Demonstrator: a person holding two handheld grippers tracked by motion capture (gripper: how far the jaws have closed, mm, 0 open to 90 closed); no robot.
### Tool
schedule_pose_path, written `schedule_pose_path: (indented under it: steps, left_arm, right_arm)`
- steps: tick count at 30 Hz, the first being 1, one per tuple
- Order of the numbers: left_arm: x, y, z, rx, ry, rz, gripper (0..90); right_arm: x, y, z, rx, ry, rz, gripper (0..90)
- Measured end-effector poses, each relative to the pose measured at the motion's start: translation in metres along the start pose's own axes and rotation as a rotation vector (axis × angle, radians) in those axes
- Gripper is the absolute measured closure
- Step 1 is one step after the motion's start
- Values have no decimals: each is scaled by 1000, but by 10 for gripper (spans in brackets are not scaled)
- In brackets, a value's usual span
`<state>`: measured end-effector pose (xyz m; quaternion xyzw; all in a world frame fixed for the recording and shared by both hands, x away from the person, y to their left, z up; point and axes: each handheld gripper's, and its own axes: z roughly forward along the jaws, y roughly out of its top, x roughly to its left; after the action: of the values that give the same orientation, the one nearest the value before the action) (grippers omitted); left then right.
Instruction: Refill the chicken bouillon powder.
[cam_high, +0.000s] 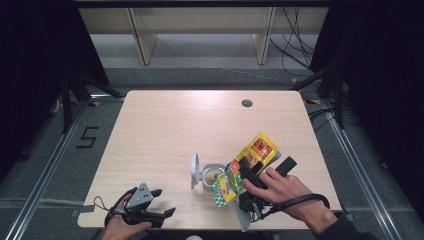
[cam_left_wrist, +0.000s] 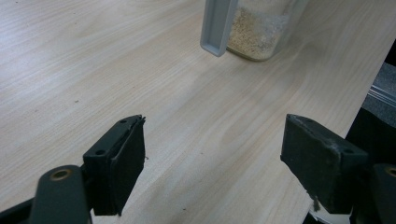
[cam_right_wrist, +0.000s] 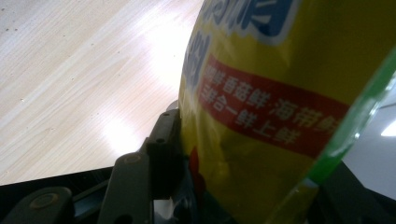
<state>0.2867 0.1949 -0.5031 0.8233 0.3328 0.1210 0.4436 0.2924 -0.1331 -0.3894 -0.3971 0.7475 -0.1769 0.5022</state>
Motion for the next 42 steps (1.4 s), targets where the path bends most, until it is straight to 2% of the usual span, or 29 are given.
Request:
schedule_pose_path:
  steps: [7,9,14,17,19,20,21,22,23,25,26,27,28,29,37,38,42]
  left_arm:
    - [0,0,0,-5,4,-1,212]
    - [-1,0,0,-17,4,-14,212]
    - [1,1,-2,7,0,-5,212]
    - [0,0,-1,4,9,-13,212]
    - [0,1,-2,-4,-2,-7,213]
    - [1,0,-1,-5,23,6,212]
    - [1,0,-1,-3,26,13,212]
    - [1,0,-1,-1,24,12,212]
    - [1,1,-2,6,-2,-2,212]
    - [1,1,-2,8,3,4,212]
    - [1,1,-2,8,2,10,212]
    - [2,2,-2,4,-1,21,212]
    - [2,1,-2,-2,-1,21,212]
    - [2,1,-2,0,-2,22,212]
    - [1,1,-1,-7,-5,11,212]
    - [1,2,-2,0,-2,16,212]
    - [1,2,-2,1,8,16,212]
  right_arm:
    - [-1,-1,-1,6,-2,-4,541]
    - [-1,-1,-1,8,-4,-4,542]
    - [-2,-2,0,4,-4,4,542]
    - [-2,-2,-1,6,-3,-3,542]
    - [-2,-2,-1,1,-10,-2,542]
    - [-2,-3,-2,6,-8,4,542]
    - [-2,-3,-2,6,-8,5,542]
    - [-2,-3,-2,6,-8,3,542]
    - [-2,-3,-2,6,-8,4,542]
    - [-1,-3,-2,6,-6,2,542]
    - [0,-2,-2,13,1,11,542]
    - [2,-2,-2,12,5,40,542]
    - [2,-2,-2,16,-3,31,542]
    - [1,-2,-1,10,3,2,542]
    - [1,-2,0,1,5,7,543]
    - [2,-1,-1,9,11,39,543]
    - [-1,-2,-1,5,-1,9,543]
